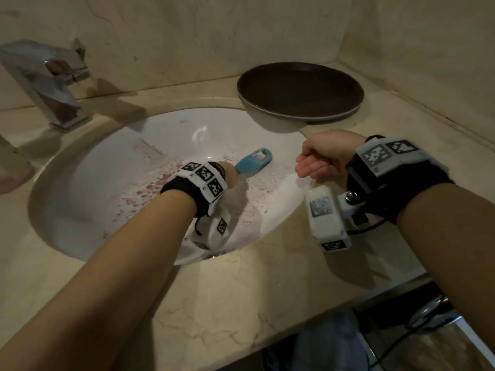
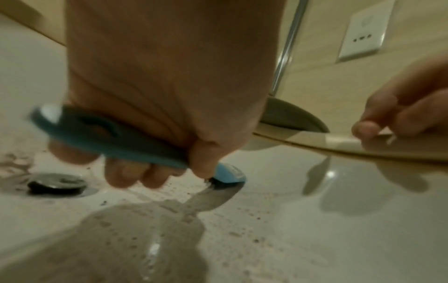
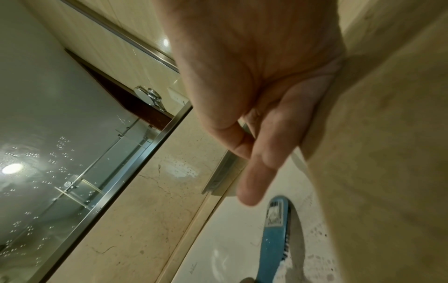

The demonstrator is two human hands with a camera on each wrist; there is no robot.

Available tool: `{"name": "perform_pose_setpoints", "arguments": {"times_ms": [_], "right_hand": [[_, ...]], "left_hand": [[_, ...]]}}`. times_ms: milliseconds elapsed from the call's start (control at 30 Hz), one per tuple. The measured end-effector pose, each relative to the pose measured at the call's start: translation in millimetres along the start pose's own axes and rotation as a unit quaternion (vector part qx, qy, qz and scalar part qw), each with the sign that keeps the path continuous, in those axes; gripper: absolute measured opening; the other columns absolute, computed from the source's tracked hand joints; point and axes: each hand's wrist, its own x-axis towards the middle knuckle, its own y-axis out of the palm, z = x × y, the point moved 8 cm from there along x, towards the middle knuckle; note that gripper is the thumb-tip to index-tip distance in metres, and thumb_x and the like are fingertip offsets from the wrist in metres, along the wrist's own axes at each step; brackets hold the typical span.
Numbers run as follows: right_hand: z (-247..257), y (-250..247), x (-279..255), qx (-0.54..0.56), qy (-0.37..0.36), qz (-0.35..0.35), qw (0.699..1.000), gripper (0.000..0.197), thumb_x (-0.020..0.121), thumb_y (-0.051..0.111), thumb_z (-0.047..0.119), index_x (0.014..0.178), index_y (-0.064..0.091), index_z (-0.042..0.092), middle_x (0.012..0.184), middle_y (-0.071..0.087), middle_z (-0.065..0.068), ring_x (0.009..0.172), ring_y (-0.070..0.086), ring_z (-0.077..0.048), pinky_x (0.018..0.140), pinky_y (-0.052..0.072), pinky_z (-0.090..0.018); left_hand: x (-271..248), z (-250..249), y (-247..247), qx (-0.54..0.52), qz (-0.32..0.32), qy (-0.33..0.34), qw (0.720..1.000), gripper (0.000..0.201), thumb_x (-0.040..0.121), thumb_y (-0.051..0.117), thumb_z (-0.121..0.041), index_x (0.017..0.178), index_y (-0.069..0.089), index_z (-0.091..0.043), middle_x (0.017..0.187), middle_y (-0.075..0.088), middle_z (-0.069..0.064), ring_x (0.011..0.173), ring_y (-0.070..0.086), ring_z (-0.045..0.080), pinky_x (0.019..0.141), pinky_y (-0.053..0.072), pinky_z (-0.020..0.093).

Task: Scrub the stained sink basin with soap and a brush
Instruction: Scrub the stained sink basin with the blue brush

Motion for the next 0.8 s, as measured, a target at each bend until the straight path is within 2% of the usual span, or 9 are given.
{"name": "perform_pose_setpoints", "arguments": {"times_ms": [167, 200, 267, 367, 400, 500, 600, 733, 800], "right_hand": [[1, 0, -2, -0.008, -0.002, 0.002, 1.000, 0.035, 0.098, 0.035, 0.013, 0.072, 0.055, 0.003, 0.037, 0.060, -0.002, 0.029, 0.057, -0.005, 0.028, 0.041, -0.012], [0, 1, -1, -0.006, -0.002, 0.003, 1.000, 0.035, 0.098, 0.035, 0.013, 0.072, 0.055, 0.003, 0.037, 0.060, -0.002, 0.029, 0.057, -0.005, 0.028, 0.041, -0.012], [0, 1, 0, -0.002, -0.001, 0.006, 1.000, 0.034, 0.098, 0.034, 0.013, 0.072, 0.055, 0.003, 0.037, 0.060, -0.002, 0.030, 0.058, -0.005, 0.027, 0.040, -0.012], [-1, 1, 1, -0.002, -0.001, 0.006, 1.000, 0.034, 0.098, 0.033, 0.013, 0.073, 0.055, 0.004, 0.038, 0.061, -0.001, 0.031, 0.058, -0.005, 0.027, 0.040, -0.012], [-1, 1, 1, -0.003, -0.001, 0.006, 1.000, 0.034, 0.098, 0.033, 0.013, 0.073, 0.055, 0.004, 0.038, 0.061, -0.001, 0.031, 0.058, -0.005, 0.028, 0.040, -0.012], [0, 2, 1, -0.005, 0.000, 0.011, 1.000, 0.035, 0.098, 0.033, 0.013, 0.072, 0.054, 0.004, 0.037, 0.060, -0.001, 0.030, 0.057, -0.005, 0.028, 0.042, -0.012], [1, 1, 1, -0.007, -0.003, 0.007, 1.000, 0.034, 0.098, 0.034, 0.012, 0.072, 0.055, 0.004, 0.037, 0.061, -0.001, 0.030, 0.057, -0.005, 0.028, 0.042, -0.012], [0, 1, 2, -0.003, -0.003, 0.005, 1.000, 0.033, 0.097, 0.034, 0.013, 0.074, 0.055, 0.004, 0.038, 0.061, -0.001, 0.031, 0.058, -0.005, 0.028, 0.041, -0.012], [-1, 0, 3, -0.002, -0.001, 0.006, 1.000, 0.033, 0.097, 0.034, 0.013, 0.074, 0.055, 0.003, 0.038, 0.061, -0.002, 0.031, 0.058, -0.005, 0.028, 0.041, -0.012]], "left_hand": [[-12, -23, 11, -0.097, 0.088, 0.041, 0.990, 0.038, 0.099, 0.033, -0.017, 0.131, 0.045, 0.000, 0.091, 0.048, 0.013, 0.074, 0.044, 0.023, 0.053, 0.035, 0.022], [-14, -21, 12, -0.080, 0.085, 0.037, 0.992, 0.038, 0.099, 0.033, -0.018, 0.131, 0.045, -0.001, 0.096, 0.050, 0.015, 0.074, 0.045, 0.023, 0.056, 0.038, 0.023], [-18, -13, 10, -0.039, 0.077, 0.019, 0.996, 0.038, 0.100, 0.034, -0.018, 0.131, 0.047, -0.001, 0.119, 0.054, 0.023, 0.089, 0.053, 0.027, 0.082, 0.047, 0.032], [-18, -6, 5, -0.001, 0.058, 0.024, 0.998, 0.038, 0.099, 0.035, -0.014, 0.131, 0.048, 0.001, 0.135, 0.050, 0.018, 0.123, 0.048, 0.030, 0.101, 0.037, 0.032], [-17, -5, 8, -0.004, 0.075, 0.024, 0.997, 0.035, 0.099, 0.036, -0.015, 0.128, 0.050, -0.001, 0.127, 0.055, 0.018, 0.117, 0.052, 0.030, 0.096, 0.041, 0.032], [-18, -8, 21, -0.103, 0.173, 0.018, 0.979, 0.011, 0.097, 0.037, -0.012, 0.102, 0.044, -0.005, 0.064, 0.054, 0.008, 0.056, 0.051, 0.016, 0.054, 0.040, 0.021], [-32, -7, 30, -0.135, 0.256, 0.013, 0.957, 0.004, 0.098, 0.036, -0.007, 0.101, 0.037, -0.010, 0.059, 0.038, 0.008, 0.053, 0.036, 0.017, 0.052, 0.030, 0.023], [-13, 12, 22, -0.076, 0.165, -0.013, 0.983, 0.016, 0.095, 0.045, -0.013, 0.079, 0.049, -0.012, 0.066, 0.040, 0.004, 0.059, 0.040, 0.016, 0.052, 0.033, 0.022], [-9, 12, 11, 0.005, 0.097, 0.010, 0.995, 0.020, 0.096, 0.043, -0.013, 0.084, 0.059, -0.011, 0.074, 0.043, 0.001, 0.077, 0.043, 0.018, 0.060, 0.035, 0.023]]}}
